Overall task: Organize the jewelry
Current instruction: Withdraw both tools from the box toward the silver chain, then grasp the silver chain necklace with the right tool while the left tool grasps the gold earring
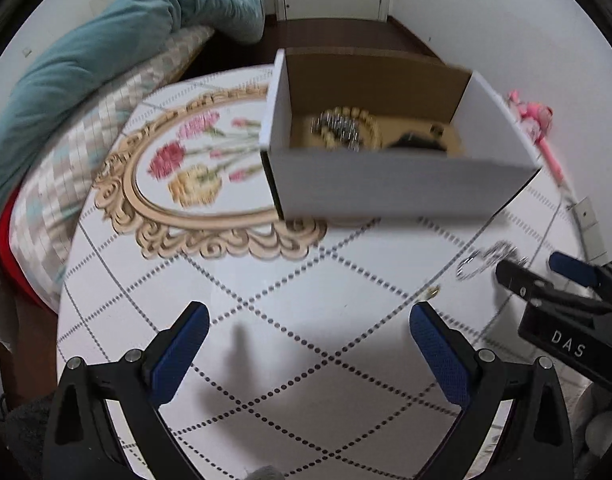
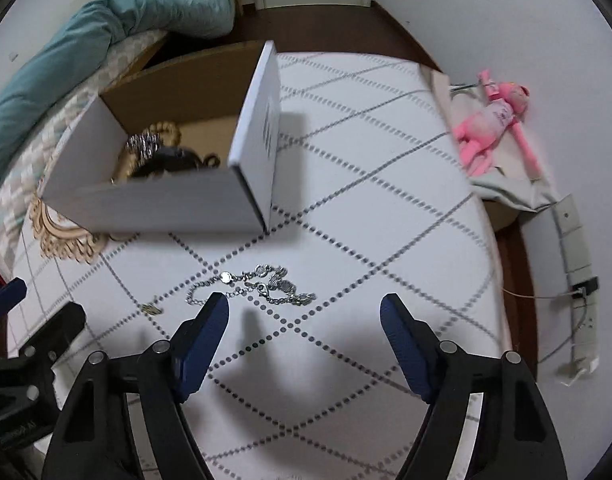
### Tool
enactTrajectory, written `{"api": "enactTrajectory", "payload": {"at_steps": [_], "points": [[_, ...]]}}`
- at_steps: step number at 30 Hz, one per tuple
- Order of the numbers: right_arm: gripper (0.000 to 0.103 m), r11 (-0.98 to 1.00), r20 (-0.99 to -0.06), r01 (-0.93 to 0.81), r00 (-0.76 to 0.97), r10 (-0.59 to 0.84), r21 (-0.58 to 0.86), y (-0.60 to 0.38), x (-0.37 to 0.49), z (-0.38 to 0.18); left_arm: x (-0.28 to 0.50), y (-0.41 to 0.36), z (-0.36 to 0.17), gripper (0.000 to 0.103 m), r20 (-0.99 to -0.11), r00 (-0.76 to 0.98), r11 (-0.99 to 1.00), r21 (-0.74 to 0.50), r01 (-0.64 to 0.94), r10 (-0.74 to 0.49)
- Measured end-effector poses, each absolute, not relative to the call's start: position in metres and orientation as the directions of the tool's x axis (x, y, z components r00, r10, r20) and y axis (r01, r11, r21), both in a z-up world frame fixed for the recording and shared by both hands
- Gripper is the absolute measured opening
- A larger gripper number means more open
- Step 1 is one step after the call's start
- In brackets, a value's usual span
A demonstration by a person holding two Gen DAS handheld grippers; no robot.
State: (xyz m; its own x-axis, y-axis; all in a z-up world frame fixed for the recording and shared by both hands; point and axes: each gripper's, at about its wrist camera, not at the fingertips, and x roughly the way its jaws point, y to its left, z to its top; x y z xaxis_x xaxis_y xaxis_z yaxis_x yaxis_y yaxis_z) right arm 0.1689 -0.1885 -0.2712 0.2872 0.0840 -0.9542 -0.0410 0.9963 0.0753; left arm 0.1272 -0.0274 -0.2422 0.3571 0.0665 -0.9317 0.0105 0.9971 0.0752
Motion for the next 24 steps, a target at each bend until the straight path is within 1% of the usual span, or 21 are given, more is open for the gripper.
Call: {"api": "enactTrajectory", "payload": {"at_steps": [1, 3, 4, 5, 6, 7, 8, 13, 18, 22, 24], "points": [[0.072, 0.996, -0.954, -0.051, 0.288, 0.085, 0.073, -0.186, 0.169, -0.276, 0.127, -0.027, -0.246, 0.103, -0.934, 0.350, 0.997, 0.082, 0.009, 0.073], [0.066, 0.996, -0.939, -0.085, 0.337, 0.067, 0.041, -0.179, 0.166, -0.276, 0.128, -0.026, -0.254, 0.103, -0.939, 0.336, 0.996, 0.086, 0.007, 0.079], [0.060, 0.995, -0.934, -0.095, 0.350, 0.073, 0.043, -0.176, 0.165, -0.276, 0.129, -0.025, -0.258, 0.103, -0.940, 0.329, 0.996, 0.091, 0.001, 0.085], [0.051, 0.994, -0.929, -0.102, 0.362, 0.077, 0.042, -0.174, 0.165, -0.275, 0.129, -0.024, -0.261, 0.103, -0.943, 0.322, 0.996, 0.090, -0.005, 0.086], [0.044, 0.993, -0.925, -0.109, 0.371, 0.078, 0.040, -0.171, 0.164, -0.274, 0.129, -0.022, -0.264, 0.103, -0.945, 0.315, 0.996, 0.087, -0.011, 0.086], [0.022, 0.993, -0.924, -0.116, 0.376, 0.075, 0.033, -0.169, 0.164, -0.273, 0.129, -0.022, -0.265, 0.103, -0.947, 0.311, 0.996, 0.083, -0.016, 0.084], [0.013, 0.992, -0.925, -0.124, 0.374, 0.058, 0.011, -0.165, 0.162, -0.272, 0.128, -0.021, -0.265, 0.103, -0.945, 0.317, 0.997, 0.076, -0.019, 0.078], [0.013, 0.995, -0.937, -0.102, 0.347, 0.038, 0.003, -0.171, 0.153, -0.269, 0.123, -0.034, -0.264, 0.102, -0.941, 0.331, 0.997, 0.073, 0.006, 0.067], [0.013, 1.000, -0.946, -0.011, 0.322, 0.029, 0.027, -0.208, 0.141, -0.269, 0.119, -0.059, -0.263, 0.102, -0.936, 0.352, 0.997, 0.052, 0.058, 0.029], [0.013, 0.998, -0.946, 0.041, 0.323, 0.023, 0.039, -0.226, 0.134, -0.270, 0.119, -0.077, -0.265, 0.094, -0.933, 0.360, 0.995, 0.047, 0.087, 0.012], [0.013, 0.997, -0.946, 0.057, 0.323, 0.023, 0.044, -0.231, 0.134, -0.270, 0.120, -0.082, -0.264, 0.093, -0.928, 0.372, 0.994, 0.048, 0.094, 0.009]]}}
